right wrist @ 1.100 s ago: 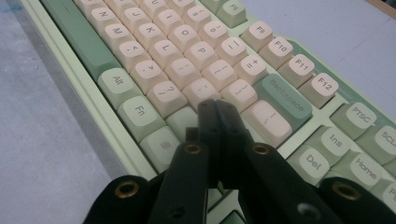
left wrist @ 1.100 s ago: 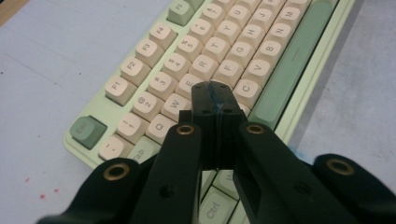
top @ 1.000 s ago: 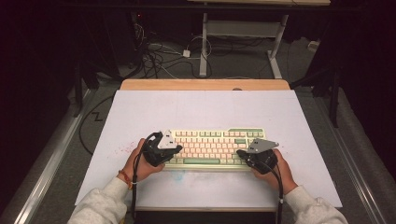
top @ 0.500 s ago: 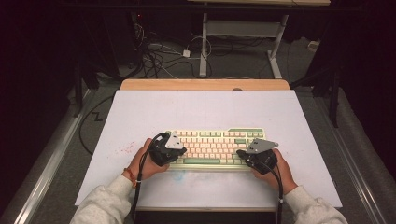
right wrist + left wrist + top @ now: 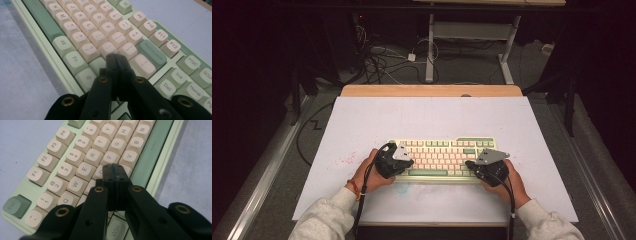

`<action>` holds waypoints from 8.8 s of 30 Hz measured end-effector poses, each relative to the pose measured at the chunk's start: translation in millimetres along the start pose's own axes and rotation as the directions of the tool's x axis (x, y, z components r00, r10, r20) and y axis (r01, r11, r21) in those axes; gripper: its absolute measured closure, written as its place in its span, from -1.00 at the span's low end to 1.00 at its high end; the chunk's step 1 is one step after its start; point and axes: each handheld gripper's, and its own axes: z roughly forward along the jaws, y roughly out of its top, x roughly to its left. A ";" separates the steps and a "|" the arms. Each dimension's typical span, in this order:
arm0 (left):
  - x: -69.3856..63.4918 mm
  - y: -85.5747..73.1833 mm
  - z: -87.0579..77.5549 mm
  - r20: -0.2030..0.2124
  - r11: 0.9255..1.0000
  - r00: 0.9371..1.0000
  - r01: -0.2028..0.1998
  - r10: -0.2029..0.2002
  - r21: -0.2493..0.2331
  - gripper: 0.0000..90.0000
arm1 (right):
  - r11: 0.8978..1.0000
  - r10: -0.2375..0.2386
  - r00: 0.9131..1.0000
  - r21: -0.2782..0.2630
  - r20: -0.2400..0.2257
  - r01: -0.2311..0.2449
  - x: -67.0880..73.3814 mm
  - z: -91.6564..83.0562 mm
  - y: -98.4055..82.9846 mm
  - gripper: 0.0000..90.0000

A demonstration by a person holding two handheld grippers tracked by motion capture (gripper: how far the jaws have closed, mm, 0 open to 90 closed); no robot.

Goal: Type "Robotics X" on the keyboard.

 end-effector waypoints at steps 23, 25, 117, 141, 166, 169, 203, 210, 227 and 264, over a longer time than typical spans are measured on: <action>-2.1 -0.5 -1.5 -0.009 1.000 1.000 -0.012 0.012 -0.001 0.91 | 1.000 -0.004 1.000 0.000 0.000 0.004 -0.1 -0.1 0.0 1.00; -1.8 -0.6 -1.4 -0.008 1.000 1.000 -0.011 0.011 0.001 0.92 | 1.000 -0.004 1.000 0.000 -0.001 0.004 -0.3 0.0 0.0 1.00; -15.0 -6.5 -36.6 -0.308 0.979 0.951 -0.066 0.004 -0.193 -0.66 | 0.985 0.025 0.973 -0.173 0.231 0.016 2.1 -25.6 29.6 -0.57; -24.3 -29.1 -54.3 -0.373 0.986 0.927 -0.087 0.029 -0.141 -0.66 | 0.986 -0.014 0.961 -0.155 0.278 0.059 7.2 -40.8 20.3 -0.58; -35.8 -64.4 -56.5 -0.412 0.986 0.911 -0.073 0.005 -0.150 -0.66 | 0.988 0.003 0.961 -0.152 0.277 0.040 4.7 -54.3 -2.4 -0.59; -36.7 -69.6 -57.8 -0.422 0.987 0.907 -0.070 0.001 -0.148 -0.66 | 0.987 0.008 0.959 -0.154 0.282 0.037 3.0 -56.0 -5.9 -0.60; -32.7 -122.9 -61.0 -0.381 0.997 0.923 0.028 -0.055 -0.077 -0.66 | 0.987 0.125 0.933 -0.136 0.338 -0.083 -7.9 -72.6 -68.0 -0.61; -34.8 -127.3 -61.6 -0.374 0.996 0.925 0.044 -0.069 -0.075 -0.66 | 0.988 0.137 0.932 -0.120 0.337 -0.102 -3.0 -73.4 -78.3 -0.62; -35.4 -126.1 -60.4 -0.364 0.995 0.929 0.038 -0.067 -0.087 -0.66 | 0.989 0.110 0.928 -0.132 0.355 -0.067 3.7 -79.7 -74.9 -0.62; -31.7 -122.1 -56.0 -0.352 0.996 0.934 0.039 -0.066 -0.085 -0.66 | 0.986 0.118 0.933 -0.149 0.339 -0.071 2.9 -79.8 -75.9 -0.62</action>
